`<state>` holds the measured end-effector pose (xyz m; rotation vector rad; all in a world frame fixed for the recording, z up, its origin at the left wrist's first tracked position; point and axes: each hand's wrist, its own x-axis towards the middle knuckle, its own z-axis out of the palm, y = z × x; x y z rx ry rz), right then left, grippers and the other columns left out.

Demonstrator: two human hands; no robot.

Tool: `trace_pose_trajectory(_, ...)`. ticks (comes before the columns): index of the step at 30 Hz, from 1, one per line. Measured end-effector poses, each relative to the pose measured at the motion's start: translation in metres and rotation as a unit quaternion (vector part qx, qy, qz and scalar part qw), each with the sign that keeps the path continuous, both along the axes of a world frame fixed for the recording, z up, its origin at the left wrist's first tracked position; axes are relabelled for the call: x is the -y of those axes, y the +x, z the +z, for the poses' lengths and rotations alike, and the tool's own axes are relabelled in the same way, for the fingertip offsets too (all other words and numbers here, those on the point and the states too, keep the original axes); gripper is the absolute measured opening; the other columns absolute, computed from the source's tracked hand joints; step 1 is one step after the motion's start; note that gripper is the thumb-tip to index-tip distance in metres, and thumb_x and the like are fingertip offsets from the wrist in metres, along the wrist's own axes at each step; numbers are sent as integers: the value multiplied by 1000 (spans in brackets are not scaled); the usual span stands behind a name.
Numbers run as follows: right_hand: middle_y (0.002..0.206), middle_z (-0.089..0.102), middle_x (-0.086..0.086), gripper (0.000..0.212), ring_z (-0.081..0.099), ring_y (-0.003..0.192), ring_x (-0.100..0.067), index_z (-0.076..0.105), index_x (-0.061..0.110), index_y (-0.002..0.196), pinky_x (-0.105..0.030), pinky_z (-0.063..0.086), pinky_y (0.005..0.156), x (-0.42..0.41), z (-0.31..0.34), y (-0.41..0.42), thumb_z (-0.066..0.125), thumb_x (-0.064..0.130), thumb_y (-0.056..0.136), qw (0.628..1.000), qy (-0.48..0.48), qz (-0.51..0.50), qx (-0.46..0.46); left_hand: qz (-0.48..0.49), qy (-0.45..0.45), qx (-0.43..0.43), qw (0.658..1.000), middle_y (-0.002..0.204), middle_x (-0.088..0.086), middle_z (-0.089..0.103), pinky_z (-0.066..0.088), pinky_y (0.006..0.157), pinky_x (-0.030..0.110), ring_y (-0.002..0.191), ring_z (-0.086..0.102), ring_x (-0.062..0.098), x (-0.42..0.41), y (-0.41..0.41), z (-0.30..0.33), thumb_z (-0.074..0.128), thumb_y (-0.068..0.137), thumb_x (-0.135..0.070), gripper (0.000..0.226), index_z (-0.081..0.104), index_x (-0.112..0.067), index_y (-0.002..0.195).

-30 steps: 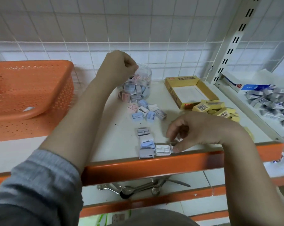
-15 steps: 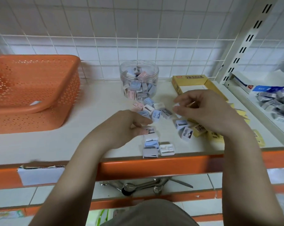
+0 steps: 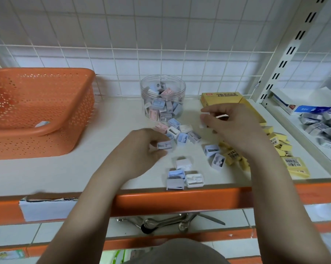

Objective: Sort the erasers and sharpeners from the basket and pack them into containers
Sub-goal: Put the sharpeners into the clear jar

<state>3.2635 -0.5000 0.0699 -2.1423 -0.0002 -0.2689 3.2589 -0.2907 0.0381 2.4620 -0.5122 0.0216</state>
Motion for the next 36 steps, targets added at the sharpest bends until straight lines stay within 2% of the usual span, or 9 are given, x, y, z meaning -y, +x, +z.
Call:
trace_pose_trajectory(3,88,67,-3,16,57,63,0,69,15,99,-8,41,53,-9,12,26,67,23,85,999,-22,4,28,57,-36,49,996,97,-7,62,38,69,8,79,55,6,-8,8,4,63,86,-11,26,67,-19,111)
trace_pose_trajectory(7,80,58,7,17,55,68,-4,65,15,98,-11,44,64,-26,23,77,69,19,83,997,-15,4,76,94,-50,111,988,110,2,64,37,77,16,93,58,15,-14,20,16,55,91,-9,28,63,-15,118)
trace_pose_trajectory(10,88,60,1,19,50,62,0,64,12,101,-2,35,46,-37,21,110,66,20,84,996,-64,6,62,92,-40,129,986,108,2,65,40,79,21,96,59,17,-13,34,28,55,91,-11,26,64,-14,116)
trace_pose_trajectory(13,99,65,-4,25,55,69,-8,64,9,106,-8,37,53,-40,14,125,65,22,85,992,-118,2,42,105,-25,133,985,106,-1,67,42,78,22,90,60,13,-14,57,39,63,88,-19,25,66,-16,112)
trace_pose_trajectory(16,109,63,-6,27,55,78,-12,64,11,109,-16,40,59,-36,14,123,64,25,86,994,-105,-4,37,126,-43,140,981,104,1,66,41,77,18,88,60,12,-13,81,52,70,83,-25,32,65,-15,113)
trace_pose_trajectory(19,98,65,-3,22,55,77,-10,67,13,106,-18,41,64,-27,19,107,63,24,88,994,-88,-15,56,142,-38,136,980,105,4,66,34,69,10,87,56,10,-7,103,57,70,82,-24,34,64,-13,114)
trace_pose_trajectory(26,81,65,3,10,50,51,2,68,22,92,-8,34,45,-4,15,41,65,29,87,999,-47,0,-9,130,-5,103,986,100,4,64,39,76,16,88,57,13,-7,132,54,71,80,-16,30,67,-11,110)
trace_pose_trajectory(32,92,64,7,17,59,86,-8,65,25,97,-15,39,62,3,-2,15,69,29,82,989,-120,-4,-86,128,-1,116,985,104,1,63,37,72,17,85,55,9,-6,130,58,69,83,-16,27,66,-14,109)
trace_pose_trajectory(36,102,63,1,36,55,91,-13,64,17,107,-23,42,69,1,1,4,75,32,76,966,-217,5,-144,129,-20,143,981,104,-5,65,37,72,14,84,56,5,2,101,62,61,87,-17,20,67,-19,106)
